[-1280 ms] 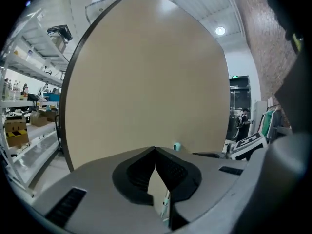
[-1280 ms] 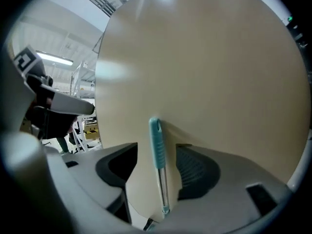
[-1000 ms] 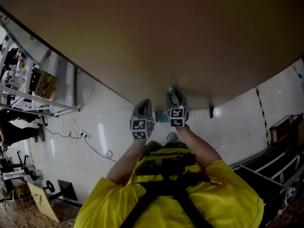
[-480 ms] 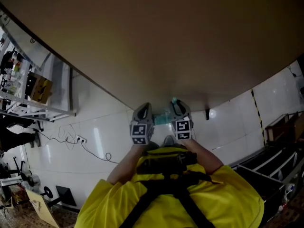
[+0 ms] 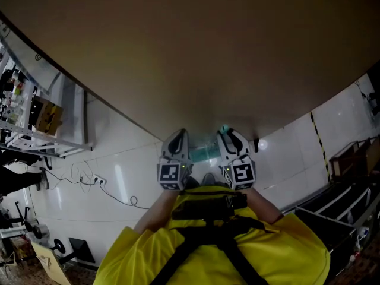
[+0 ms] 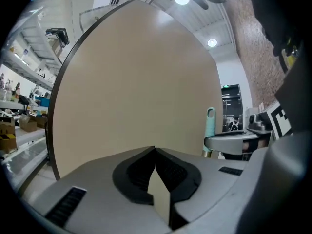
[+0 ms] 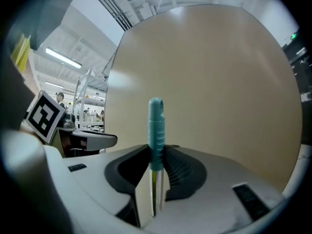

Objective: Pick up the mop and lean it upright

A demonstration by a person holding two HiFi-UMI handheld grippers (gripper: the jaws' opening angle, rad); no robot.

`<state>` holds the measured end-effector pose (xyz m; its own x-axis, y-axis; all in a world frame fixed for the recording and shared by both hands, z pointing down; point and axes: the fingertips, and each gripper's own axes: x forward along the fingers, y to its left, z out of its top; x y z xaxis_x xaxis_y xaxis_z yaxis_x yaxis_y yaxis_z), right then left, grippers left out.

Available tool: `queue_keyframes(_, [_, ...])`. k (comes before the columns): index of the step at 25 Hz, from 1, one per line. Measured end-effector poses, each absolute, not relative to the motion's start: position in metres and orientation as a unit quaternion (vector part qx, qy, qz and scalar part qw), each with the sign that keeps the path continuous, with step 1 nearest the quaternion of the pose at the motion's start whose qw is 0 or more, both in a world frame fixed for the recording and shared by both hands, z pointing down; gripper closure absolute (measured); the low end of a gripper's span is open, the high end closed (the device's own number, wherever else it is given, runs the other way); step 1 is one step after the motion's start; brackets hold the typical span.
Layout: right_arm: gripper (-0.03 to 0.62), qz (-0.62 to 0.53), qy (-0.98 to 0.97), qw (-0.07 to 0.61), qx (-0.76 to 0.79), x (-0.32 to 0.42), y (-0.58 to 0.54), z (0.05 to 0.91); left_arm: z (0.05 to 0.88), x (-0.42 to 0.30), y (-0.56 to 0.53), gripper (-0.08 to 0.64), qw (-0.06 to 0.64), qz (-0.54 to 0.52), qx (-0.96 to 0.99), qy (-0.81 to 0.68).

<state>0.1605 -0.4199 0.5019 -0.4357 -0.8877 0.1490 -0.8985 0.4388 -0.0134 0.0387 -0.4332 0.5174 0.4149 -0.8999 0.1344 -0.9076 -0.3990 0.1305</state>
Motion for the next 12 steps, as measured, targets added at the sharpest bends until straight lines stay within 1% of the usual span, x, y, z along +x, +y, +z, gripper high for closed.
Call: queue_keyframes(12, [0.489,0.042,-0.849,0.058,0.523,0.173,-0.405,0.491,0.504,0.049,-0.423,0.560,0.078,0.013,0.839,-0.539])
